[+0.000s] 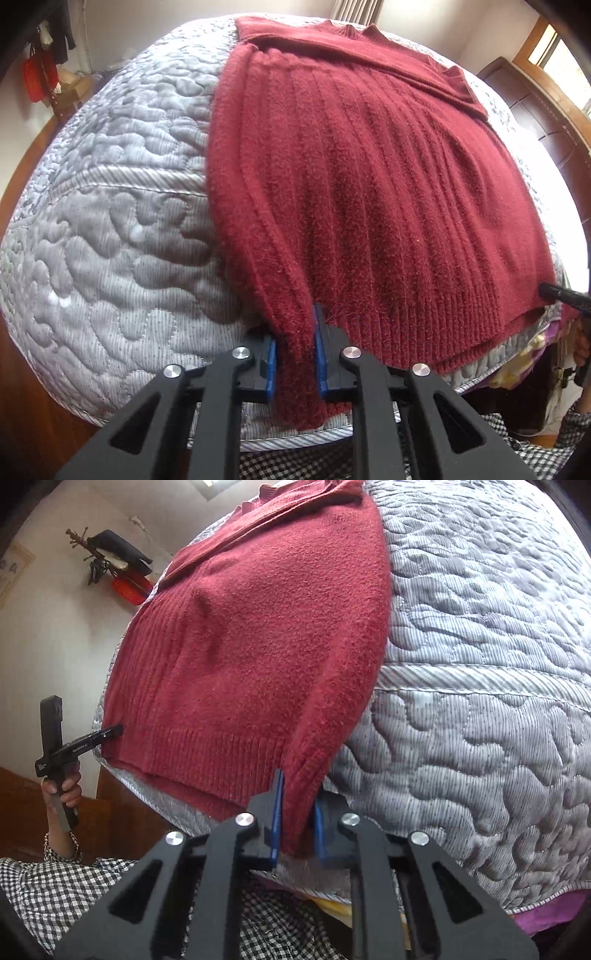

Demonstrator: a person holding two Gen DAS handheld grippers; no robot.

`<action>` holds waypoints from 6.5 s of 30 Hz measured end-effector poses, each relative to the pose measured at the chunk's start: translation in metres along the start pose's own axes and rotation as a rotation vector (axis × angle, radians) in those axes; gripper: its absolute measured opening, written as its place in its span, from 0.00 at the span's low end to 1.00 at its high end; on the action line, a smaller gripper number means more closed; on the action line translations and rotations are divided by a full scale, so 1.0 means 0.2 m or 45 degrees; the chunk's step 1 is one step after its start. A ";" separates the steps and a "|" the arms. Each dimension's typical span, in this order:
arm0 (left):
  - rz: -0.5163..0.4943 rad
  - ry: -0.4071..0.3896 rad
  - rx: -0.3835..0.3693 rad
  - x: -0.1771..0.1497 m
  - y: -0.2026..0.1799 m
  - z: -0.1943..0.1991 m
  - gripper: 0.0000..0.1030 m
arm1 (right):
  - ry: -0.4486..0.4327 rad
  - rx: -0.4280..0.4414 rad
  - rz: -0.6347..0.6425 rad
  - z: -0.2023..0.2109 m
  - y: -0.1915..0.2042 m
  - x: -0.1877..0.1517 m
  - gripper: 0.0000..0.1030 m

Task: Fold small clothes
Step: 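Grasp the red sweater hem with the left tool while the right tool grasps it too, then lift the held hem with both tools and carry it toward the collar, then lay the hem down near the collar and open both tools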

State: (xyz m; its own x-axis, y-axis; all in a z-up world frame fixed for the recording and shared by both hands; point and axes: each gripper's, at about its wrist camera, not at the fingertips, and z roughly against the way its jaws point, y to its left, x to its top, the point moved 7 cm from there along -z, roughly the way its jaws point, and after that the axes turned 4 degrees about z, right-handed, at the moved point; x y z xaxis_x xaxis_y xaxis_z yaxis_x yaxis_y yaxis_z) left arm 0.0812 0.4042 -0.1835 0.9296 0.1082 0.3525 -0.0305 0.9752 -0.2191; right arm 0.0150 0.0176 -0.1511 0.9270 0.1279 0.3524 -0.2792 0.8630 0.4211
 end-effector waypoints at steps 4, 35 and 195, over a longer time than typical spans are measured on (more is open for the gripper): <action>0.040 -0.053 -0.131 0.04 0.01 0.11 0.13 | -0.057 0.098 -0.010 0.08 0.05 0.05 0.11; 0.316 -0.135 -0.171 0.99 0.20 -0.17 0.15 | -0.100 0.122 -0.317 -0.03 -0.40 1.04 0.09; -0.012 -0.170 0.054 1.17 0.12 -0.23 0.18 | -0.085 -0.040 0.088 -0.02 -0.49 1.17 0.05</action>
State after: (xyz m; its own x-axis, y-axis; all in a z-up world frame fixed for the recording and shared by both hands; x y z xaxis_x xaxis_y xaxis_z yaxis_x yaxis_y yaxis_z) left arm 0.3149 0.4432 -0.1481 0.8728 0.1206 0.4729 -0.0398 0.9833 -0.1773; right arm 0.2612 -0.0337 -0.1133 0.8868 0.1560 0.4349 -0.3331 0.8682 0.3677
